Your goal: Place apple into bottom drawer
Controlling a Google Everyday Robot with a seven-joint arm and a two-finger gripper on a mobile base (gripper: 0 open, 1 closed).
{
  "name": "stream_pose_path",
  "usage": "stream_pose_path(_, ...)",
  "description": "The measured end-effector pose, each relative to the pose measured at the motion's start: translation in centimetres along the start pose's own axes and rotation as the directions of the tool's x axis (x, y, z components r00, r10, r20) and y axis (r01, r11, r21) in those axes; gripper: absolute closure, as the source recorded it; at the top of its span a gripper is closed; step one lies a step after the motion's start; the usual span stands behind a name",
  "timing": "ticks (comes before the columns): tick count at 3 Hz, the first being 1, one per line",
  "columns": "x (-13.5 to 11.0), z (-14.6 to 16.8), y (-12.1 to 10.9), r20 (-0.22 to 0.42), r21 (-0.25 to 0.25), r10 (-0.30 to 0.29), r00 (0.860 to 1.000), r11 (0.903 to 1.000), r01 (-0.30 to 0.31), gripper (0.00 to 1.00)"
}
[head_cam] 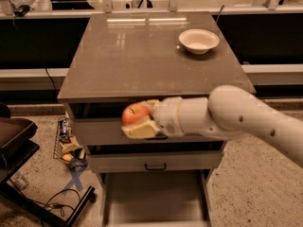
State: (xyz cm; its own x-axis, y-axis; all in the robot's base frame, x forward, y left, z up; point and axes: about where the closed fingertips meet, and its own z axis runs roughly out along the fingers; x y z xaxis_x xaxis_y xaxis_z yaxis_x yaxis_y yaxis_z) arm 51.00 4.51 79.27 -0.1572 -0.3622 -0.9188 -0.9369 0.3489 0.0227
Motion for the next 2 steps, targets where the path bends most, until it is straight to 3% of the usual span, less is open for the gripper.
stream_pose_path(1,13.4,-1.5,0.6,-0.14,0.063,0.138,0.98,0.9894,-0.13,1.0)
stream_pose_path(2,20.8,-1.2,-0.5,-0.165,0.089,0.184,0.969,0.9813,-0.171,1.0)
